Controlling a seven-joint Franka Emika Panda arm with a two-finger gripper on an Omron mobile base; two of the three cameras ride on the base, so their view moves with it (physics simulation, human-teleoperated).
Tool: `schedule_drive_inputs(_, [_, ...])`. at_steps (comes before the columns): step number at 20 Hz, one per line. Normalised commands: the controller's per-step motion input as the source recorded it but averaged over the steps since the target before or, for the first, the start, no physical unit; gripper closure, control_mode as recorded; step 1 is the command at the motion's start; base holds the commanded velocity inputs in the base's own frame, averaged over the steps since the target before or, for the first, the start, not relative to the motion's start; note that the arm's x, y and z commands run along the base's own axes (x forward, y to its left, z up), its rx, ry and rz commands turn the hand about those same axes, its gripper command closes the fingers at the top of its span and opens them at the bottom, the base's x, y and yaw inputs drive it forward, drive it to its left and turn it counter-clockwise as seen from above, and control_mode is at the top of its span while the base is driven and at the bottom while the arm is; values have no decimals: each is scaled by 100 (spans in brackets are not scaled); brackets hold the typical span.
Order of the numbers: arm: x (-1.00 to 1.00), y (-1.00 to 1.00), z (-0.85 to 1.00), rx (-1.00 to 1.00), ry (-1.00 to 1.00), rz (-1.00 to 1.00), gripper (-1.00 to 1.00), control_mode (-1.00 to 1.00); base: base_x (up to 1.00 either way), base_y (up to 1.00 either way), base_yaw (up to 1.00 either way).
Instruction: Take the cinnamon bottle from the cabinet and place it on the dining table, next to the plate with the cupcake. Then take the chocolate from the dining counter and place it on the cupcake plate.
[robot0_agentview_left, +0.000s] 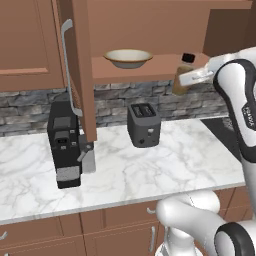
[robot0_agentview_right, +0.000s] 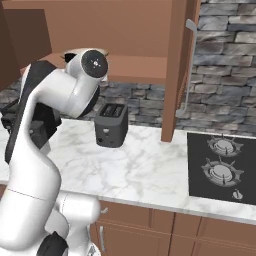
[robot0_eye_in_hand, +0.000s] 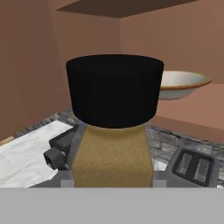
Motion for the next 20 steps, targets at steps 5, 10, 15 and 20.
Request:
schedule_drive_inputs(5, [-56, 25, -2, -3, 0, 14, 100, -100, 0, 0, 0])
schedule_drive_inputs(10, [-57, 24, -14, 0, 0, 5, 100, -100, 0, 0, 0])
schedule_drive_inputs(15, [-51, 33, -27, -3, -1, 0, 100, -100, 0, 0, 0])
schedule_drive_inputs(20, [-34, 17, -32, -1, -1, 0, 100, -100, 0, 0, 0])
